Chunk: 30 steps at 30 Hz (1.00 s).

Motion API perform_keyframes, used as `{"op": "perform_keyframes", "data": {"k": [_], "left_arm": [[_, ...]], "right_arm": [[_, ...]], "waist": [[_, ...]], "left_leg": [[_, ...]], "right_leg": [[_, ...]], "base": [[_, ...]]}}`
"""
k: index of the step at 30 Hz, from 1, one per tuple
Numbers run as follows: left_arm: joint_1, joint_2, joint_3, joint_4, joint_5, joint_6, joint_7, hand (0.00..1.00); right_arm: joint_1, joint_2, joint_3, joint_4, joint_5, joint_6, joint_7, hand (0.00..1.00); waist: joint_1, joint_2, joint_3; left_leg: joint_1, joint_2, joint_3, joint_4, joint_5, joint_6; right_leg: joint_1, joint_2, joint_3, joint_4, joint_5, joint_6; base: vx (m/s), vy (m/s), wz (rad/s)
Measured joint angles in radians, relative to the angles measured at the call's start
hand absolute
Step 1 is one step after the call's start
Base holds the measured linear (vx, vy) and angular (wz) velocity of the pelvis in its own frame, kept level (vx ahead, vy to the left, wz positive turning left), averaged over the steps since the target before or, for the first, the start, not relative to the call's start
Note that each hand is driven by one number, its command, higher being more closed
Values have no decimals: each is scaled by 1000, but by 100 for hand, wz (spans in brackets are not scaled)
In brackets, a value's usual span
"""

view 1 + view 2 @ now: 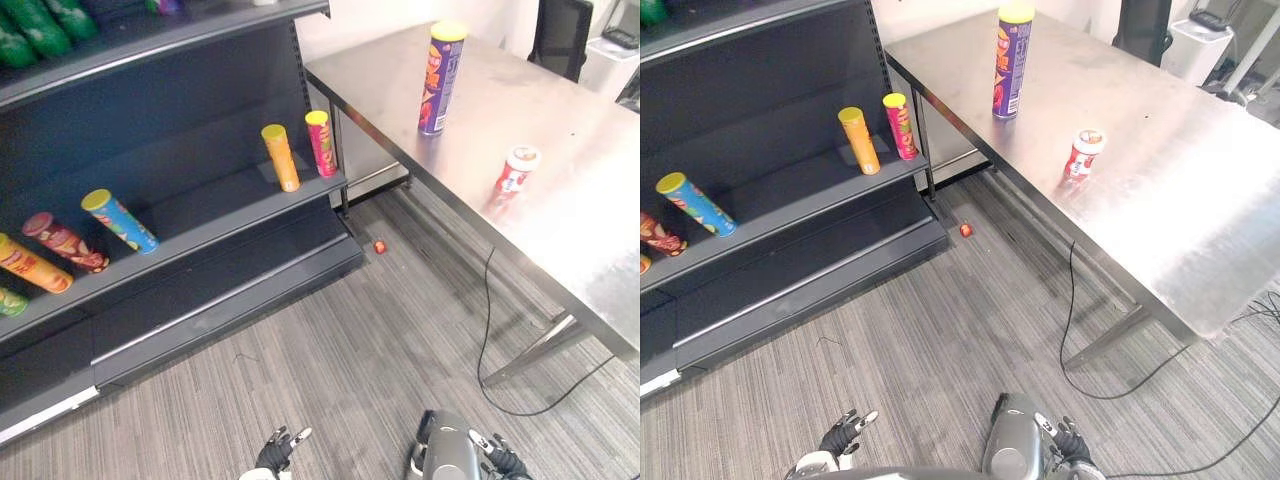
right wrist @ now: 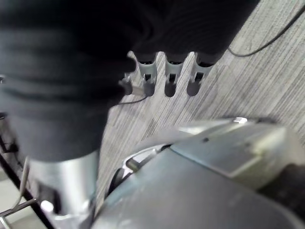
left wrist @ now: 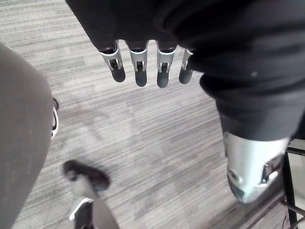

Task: Put the gum and the chips on the shelf.

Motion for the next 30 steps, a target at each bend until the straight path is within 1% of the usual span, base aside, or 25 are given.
{"op": "perform_keyframes", "data": {"k": [1, 2, 3, 4, 6, 7, 8, 9, 12, 13, 14, 15, 16, 17, 18, 19, 20, 21, 22, 23, 24, 25, 26, 28, 30], "left_arm": [[-2, -4, 9, 5, 1, 2, 2, 0], [-3, -18, 13, 20, 0, 2, 3, 0], [-6, -22, 2, 27, 9, 1, -1, 0], [-30, -27, -8, 36, 35, 1, -2, 0], [-40, -33, -9, 32, 41, -1, -7, 0], [-40, -31, -8, 30, 41, -1, -8, 0], [-41, -30, -1, 29, 41, 0, -10, 0], [-42, -34, 6, 26, 41, 1, -12, 0], [-42, -37, 8, 26, 41, 3, -12, 0], [-42, -31, 9, 26, 41, 3, -13, 0], [-49, -8, 12, 27, 40, 5, -14, 0], [-56, 2, 13, 27, 34, 7, -9, 0], [-53, 0, 15, 27, 31, 8, -8, 0], [-48, 0, 19, 24, 24, 6, -7, 0], [-46, 6, 26, 18, 7, 4, 0, 0], [-42, 5, 25, 20, -6, 4, 1, 0], [-36, 0, 26, 21, -11, 3, 2, 0], [-51, -4, 28, 18, -16, 2, 1, 0], [-58, -8, 29, 17, -18, 1, 1, 0], [-59, -13, 41, 10, -18, -6, -1, 0], [-58, -14, 45, 1, -19, -8, 0, 0], [-56, -15, 46, -7, -21, -9, 0, 0], [-55, -16, 47, -8, -23, -10, 0, 0], [-49, -22, 66, -8, -23, -16, 1, 0], [-49, -27, 85, -4, -23, -16, 0, 0]], "right_arm": [[-9, -5, 3, 6, -13, 1, 0, 0], [-30, -22, 0, 8, -16, 2, 0, 0], [-48, -37, 2, 6, -21, -2, -3, 0], [-69, -43, -5, 10, -23, -4, -3, 0], [-71, -40, -5, 12, -26, -3, -2, 0], [-71, -38, -3, 12, -27, -3, -2, 0], [-71, -38, 0, 7, -28, -5, -1, 0], [-71, -39, 1, 8, -27, -4, -1, 0], [-65, -30, 1, 14, -27, 0, -1, 0], [-64, -29, 1, 19, -27, 0, -1, 0], [-64, -26, 5, 34, -27, 1, 0, 0], [-65, -32, 15, 41, -26, 1, 0, 0], [-66, -39, 23, 42, -25, 1, 0, 0], [-62, -45, 33, 40, -21, 0, 0, 0], [-57, -56, 33, 45, -18, -1, -1, 0], [-56, -61, 34, 46, -18, -1, -1, 0], [-56, -68, 27, 45, -11, -3, -2, 0], [-58, -79, 5, 48, -4, -3, -2, 0], [-54, -81, -9, 53, 3, -2, -3, 0], [-45, -85, -19, 67, 13, -1, -4, 0], [-41, -89, -23, 73, 17, 0, -5, 0], [-38, -98, -36, 81, 20, 0, -5, 0], [-41, -102, -51, 85, 21, 0, -5, 0], [-42, -110, -62, 87, 21, -3, -6, 0], [-38, -113, -88, 87, 21, -5, -8, 0]], "waist": [[7, 9, 14], [13, 50, 19], [0, 58, 27], [-1, 66, 36], [2, 55, 44], [2, 54, 44], [0, 52, 44], [0, 51, 43], [1, 48, 43], [1, 39, 42], [-1, 5, 35], [3, -4, 38], [7, 7, 36], [4, 9, 31], [10, 6, 32], [9, 7, 33], [8, 15, 27], [6, 16, 28], [6, 14, 29], [9, 8, 32], [9, 7, 31], [10, 7, 31], [10, 8, 31], [10, 11, 29], [8, 14, 27]], "left_leg": [[21, 3, 20, -3, -20, -43], [24, 35, 41, -4, -31, -60], [9, 47, 40, -12, -35, -77], [10, 33, 29, -66, -33, -89], [9, 27, 26, -112, -29, -91], [6, 27, 25, -120, -20, -89], [-15, 26, 30, -116, 28, -87], [-10, 20, 51, -105, 12, -102], [-11, 11, 57, -88, 12, -104], [-21, 9, 59, -57, 12, -105], [-84, 19, 61, 88, 11, -106], [-153, 73, 64, 276, 34, -116], [-187, 120, 62, 357, 56, -110], [-226, 163, 58, 477, 82, -110], [-245, 207, 53, 635, 122, -104], [-258, 227, 47, 676, 136, -96], [-268, 243, 42, 716, 138, -93], [-288, 237, 33, 731, 90, -92], [-301, 235, 26, 728, 68, -89], [-308, 232, 20, 690, 35, -89], [-312, 229, 8, 657, 27, -88], [-327, 217, -37, 584, 20, -85], [-337, 202, -84, 503, 19, -85], [-326, 185, -194, 243, 37, -91], [-328, 185, -255, 115, 75, -96]], "right_leg": [[42, 35, -56, -103, -9, -156], [43, 74, -64, -121, 9, -170], [43, 101, -64, -155, 7, -173], [57, 113, -58, -173, 6, -174], [84, 116, -58, -176, 4, -175], [94, 118, -58, -176, 0, -171], [108, 119, -59, -174, -27, -152], [110, 115, -56, -163, -54, -124], [108, 106, -57, -161, -74, -98], [102, 96, -54, -152, -82, -95], [94, 69, -39, -153, -84, -93], [118, 73, -35, -215, -75, -79], [143, 86, -37, -240, -71, -81], [150, 81, -35, -223, -78, -89], [159, 99, 11, -208, -76, -89], [168, 116, 33, -216, -77, -90], [171, 134, 70, -224, -77, -89], [174, 150, 125, -237, -74, -85], [180, 157, 151, -244, -72, -82], [197, 170, 205, -259, -66, -73], [205, 175, 225, -266, -65, -71], [214, 187, 275, -274, -59, -62], [214, 194, 319, -277, -58, -60], [199, 207, 404, -279, -57, -58], [185, 209, 461, -279, -51, -47]], "base": [[441, -183, -42], [341, -89, -53], [279, -68, -49], [297, -86, -20], [104, -77, -2], [18, -55, 4], [0, 0, 0], [0, 0, 0], [0, 37, -2], [-15, -17, -12], [-22, -85, -29], [-2, -120, -44], [63, -90, -61], [140, -11, -103], [133, 22, -112], [99, 29, -129], [108, 30, -122], [113, 29, -112], [130, 34, -108], [79, 15, -74], [97, 41, -98], [96, 70, -102], [102, 126, -142], [78, 172, -153], [84, 174, -122]]}}
